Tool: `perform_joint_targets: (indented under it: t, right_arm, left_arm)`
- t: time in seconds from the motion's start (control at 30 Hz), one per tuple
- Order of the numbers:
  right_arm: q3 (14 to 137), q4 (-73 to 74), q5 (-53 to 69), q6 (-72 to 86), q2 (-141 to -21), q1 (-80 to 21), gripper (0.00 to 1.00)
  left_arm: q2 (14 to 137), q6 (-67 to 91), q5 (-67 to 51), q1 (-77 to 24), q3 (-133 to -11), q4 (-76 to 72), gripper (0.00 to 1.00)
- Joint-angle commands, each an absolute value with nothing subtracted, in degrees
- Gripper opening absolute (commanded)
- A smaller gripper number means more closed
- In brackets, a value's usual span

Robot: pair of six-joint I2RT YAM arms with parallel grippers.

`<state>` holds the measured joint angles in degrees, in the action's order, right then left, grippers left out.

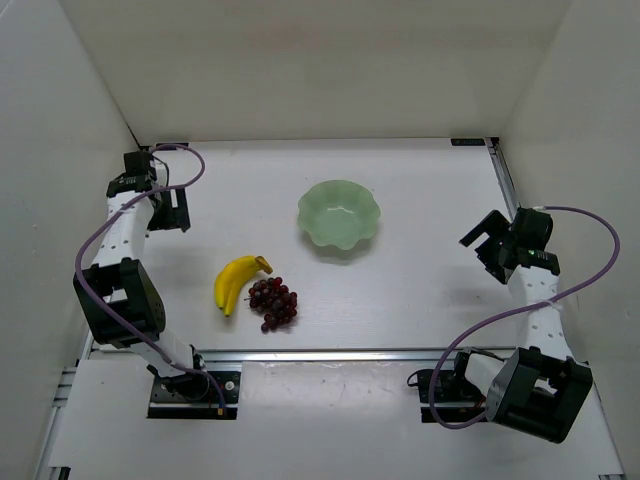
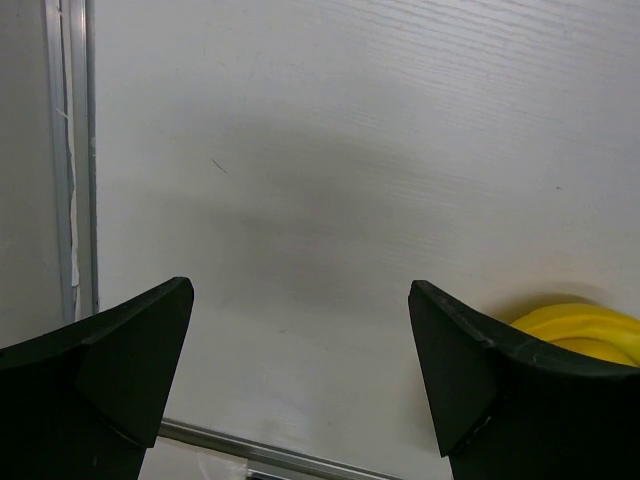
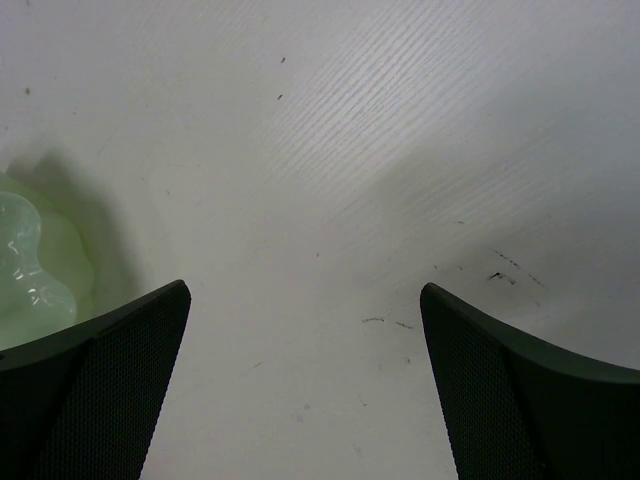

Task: Place and organize the fake fruits in the fruit bowl

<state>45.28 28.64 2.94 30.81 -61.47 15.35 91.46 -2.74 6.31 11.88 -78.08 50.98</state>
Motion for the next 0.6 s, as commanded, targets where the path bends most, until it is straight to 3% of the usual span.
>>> perform_joint_targets:
  t: [0.0,0.1,0.23,0.57]
  right_arm:
    - [46.9,28.1,3.3,29.3,-62.0,15.5,1.0]
    - [47.5,28.1,4.0,28.7,-62.7,15.5,1.0]
    - [48.0,28.1,4.0,28.7,-63.2,14.3,1.0]
    - [48.5,28.7,1.2,29.2,-63.8,7.2,1.0]
  left_arm:
    - [89.6,-4.7,2.8,11.7,-78.7,52.1,1.0]
    - [90.2,-8.9,-0.1,6.5,-81.7,56.4,1.0]
    - [90.2,-15.9,2.4,-8.7,-78.0,60.7,1.0]
    - [93.8,-15.1,1.2,-20.6,-70.8,59.5,1.0]
